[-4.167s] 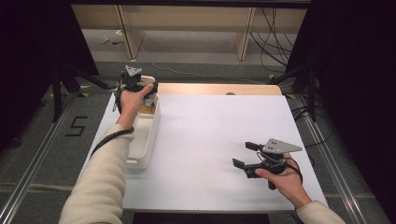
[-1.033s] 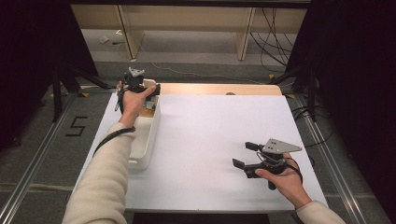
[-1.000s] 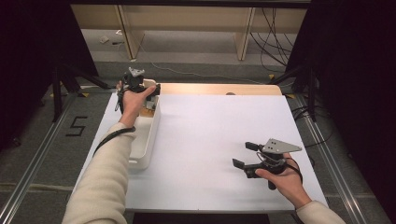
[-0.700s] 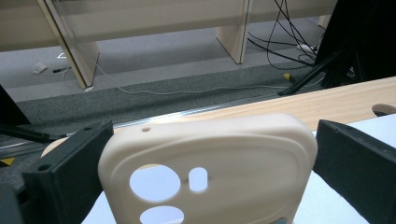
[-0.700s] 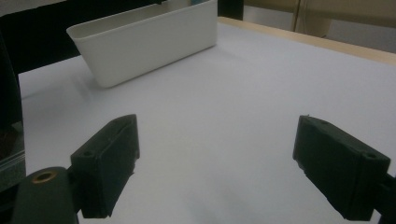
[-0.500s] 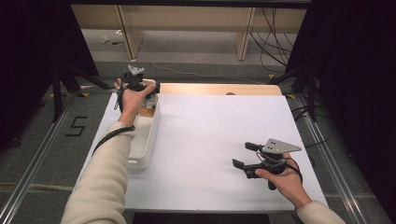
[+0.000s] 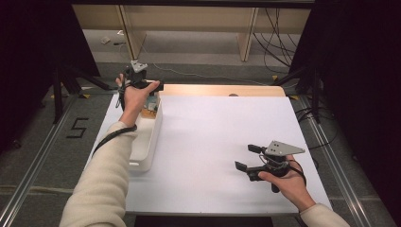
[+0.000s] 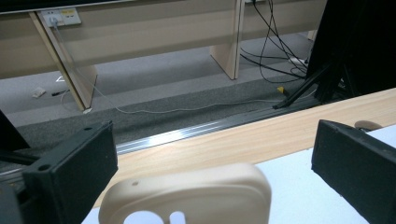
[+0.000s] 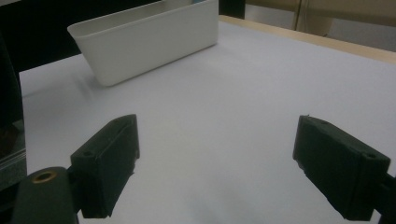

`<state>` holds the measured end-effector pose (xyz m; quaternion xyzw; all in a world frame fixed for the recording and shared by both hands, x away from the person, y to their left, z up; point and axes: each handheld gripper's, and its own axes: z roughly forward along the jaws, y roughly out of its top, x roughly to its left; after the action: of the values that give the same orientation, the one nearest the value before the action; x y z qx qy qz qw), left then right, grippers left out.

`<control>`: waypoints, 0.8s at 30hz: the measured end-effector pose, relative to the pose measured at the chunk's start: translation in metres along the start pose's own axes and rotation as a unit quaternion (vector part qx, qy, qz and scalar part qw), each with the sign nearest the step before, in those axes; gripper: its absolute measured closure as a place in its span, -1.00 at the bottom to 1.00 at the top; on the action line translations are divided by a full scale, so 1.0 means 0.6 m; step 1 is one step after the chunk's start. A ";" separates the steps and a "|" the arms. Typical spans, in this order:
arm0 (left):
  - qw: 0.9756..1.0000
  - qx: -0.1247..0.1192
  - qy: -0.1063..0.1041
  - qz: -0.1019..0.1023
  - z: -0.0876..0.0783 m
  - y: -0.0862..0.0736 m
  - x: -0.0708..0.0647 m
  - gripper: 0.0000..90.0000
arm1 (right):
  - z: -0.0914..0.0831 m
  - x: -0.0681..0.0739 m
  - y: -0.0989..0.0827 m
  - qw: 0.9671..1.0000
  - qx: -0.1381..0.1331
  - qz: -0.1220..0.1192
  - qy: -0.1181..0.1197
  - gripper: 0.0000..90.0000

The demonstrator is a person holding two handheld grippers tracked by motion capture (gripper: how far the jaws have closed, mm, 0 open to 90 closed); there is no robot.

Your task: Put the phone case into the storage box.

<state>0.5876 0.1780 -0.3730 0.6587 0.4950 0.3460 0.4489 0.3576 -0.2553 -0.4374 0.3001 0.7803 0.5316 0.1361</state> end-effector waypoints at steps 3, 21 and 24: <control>1.000 -0.005 -0.002 0.003 -0.005 0.007 -0.003 -1.00 | 0.000 0.000 0.000 1.000 0.000 0.000 0.000 -0.66; 0.999 -0.012 -0.038 0.011 -0.068 0.004 -0.031 -0.96 | -0.001 0.000 0.001 1.000 -0.001 0.001 -0.003 -0.66; 0.999 -0.009 -0.041 0.013 -0.079 0.004 -0.034 -0.97 | -0.001 -0.001 0.001 1.000 -0.001 0.001 -0.004 -0.66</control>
<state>0.5402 0.1700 -0.3541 0.6747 0.4643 0.3289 0.4702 0.3580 -0.2557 -0.4364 0.3028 0.7790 0.5313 0.1385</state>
